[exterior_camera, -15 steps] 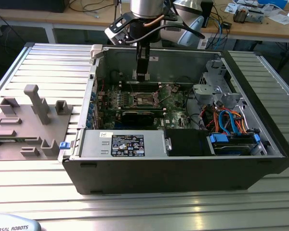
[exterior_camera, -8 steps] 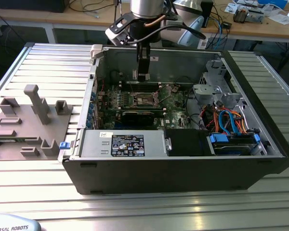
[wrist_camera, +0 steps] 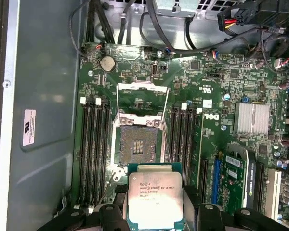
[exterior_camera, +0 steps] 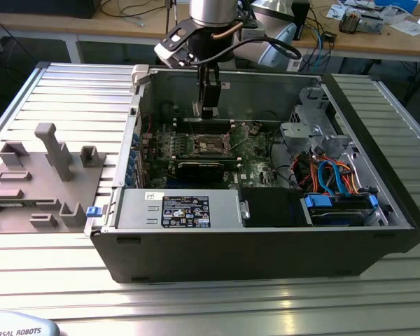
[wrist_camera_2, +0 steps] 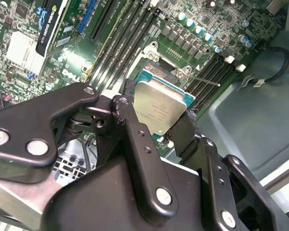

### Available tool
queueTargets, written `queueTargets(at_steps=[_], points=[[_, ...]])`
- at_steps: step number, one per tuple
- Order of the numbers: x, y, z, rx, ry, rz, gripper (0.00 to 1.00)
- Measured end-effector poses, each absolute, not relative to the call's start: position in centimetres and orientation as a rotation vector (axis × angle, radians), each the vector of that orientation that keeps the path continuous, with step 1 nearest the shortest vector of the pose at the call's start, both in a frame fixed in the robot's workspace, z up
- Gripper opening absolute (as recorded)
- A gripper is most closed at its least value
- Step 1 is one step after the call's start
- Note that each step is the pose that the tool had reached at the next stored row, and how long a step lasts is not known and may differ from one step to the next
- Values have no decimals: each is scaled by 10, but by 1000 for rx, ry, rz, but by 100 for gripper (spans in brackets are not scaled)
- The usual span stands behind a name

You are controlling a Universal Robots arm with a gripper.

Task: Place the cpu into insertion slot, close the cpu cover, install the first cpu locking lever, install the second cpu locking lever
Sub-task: 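Place the cpu into insertion slot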

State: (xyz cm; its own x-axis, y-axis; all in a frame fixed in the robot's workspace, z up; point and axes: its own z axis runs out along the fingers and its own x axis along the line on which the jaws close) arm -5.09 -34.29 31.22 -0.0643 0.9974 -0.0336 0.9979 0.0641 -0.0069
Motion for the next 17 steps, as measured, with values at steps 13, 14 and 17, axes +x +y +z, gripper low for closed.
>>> queueTargets(at_steps=[13,14,17], points=[[-51,-343,310,2135,2277,-44,54],[-51,-343,310,2135,2277,-44,54],[-51,-343,309,2135,2277,-44,54]])
